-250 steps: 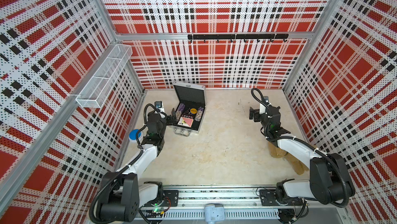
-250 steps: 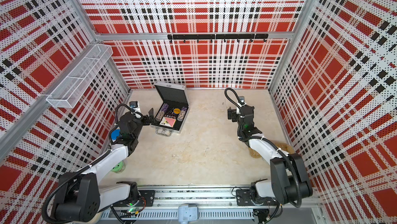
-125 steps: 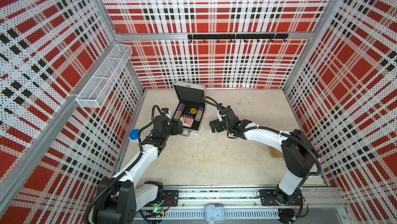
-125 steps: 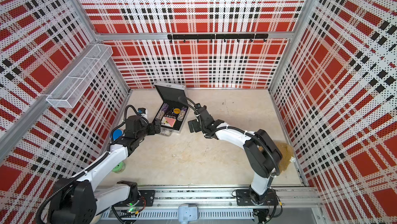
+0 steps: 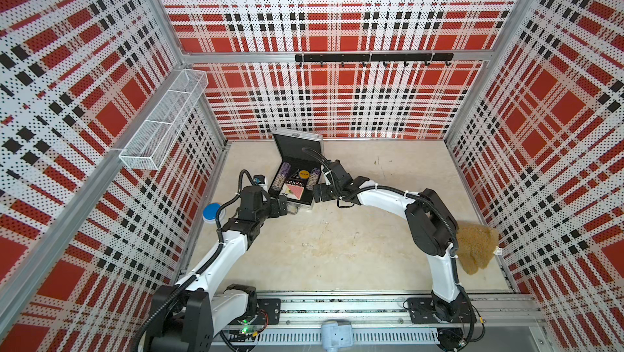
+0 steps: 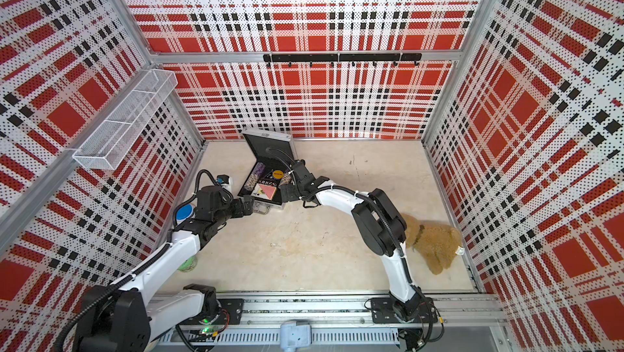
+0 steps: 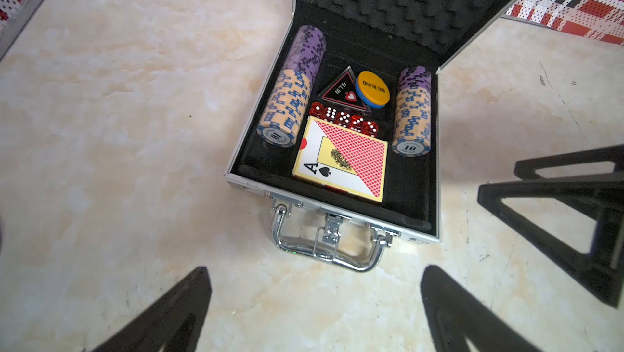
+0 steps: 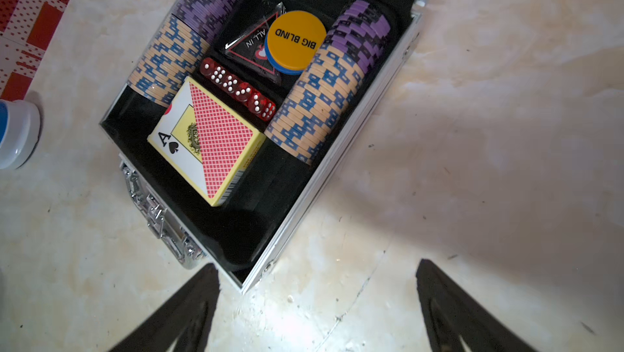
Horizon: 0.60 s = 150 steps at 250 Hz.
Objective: Close the poker set cases
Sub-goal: Move the poker set case to the center of the board.
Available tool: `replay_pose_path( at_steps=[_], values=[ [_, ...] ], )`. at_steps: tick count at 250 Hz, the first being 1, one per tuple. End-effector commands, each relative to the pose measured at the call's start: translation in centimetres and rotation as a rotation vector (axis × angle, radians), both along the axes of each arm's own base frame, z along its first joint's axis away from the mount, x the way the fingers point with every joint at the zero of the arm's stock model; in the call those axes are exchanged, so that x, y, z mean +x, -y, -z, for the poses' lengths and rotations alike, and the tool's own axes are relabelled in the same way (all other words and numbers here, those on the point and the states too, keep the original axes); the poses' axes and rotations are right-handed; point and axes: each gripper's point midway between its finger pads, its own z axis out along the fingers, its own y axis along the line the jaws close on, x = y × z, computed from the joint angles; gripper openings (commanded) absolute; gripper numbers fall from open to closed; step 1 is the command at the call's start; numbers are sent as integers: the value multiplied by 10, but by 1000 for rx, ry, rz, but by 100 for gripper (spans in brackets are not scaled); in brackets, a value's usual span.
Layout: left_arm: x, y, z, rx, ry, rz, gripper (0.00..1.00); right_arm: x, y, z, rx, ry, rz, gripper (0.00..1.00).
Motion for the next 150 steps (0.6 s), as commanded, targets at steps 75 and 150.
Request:
replay_pose_path(
  at_steps=[75, 150],
  values=[
    [0, -10, 7, -11, -30, -27, 99, 9, -6, 35, -126, -74, 42, 92],
    [0, -12, 10, -10, -43, -35, 99, 10, 10, 55, -256, -125, 86, 80]
  ],
)
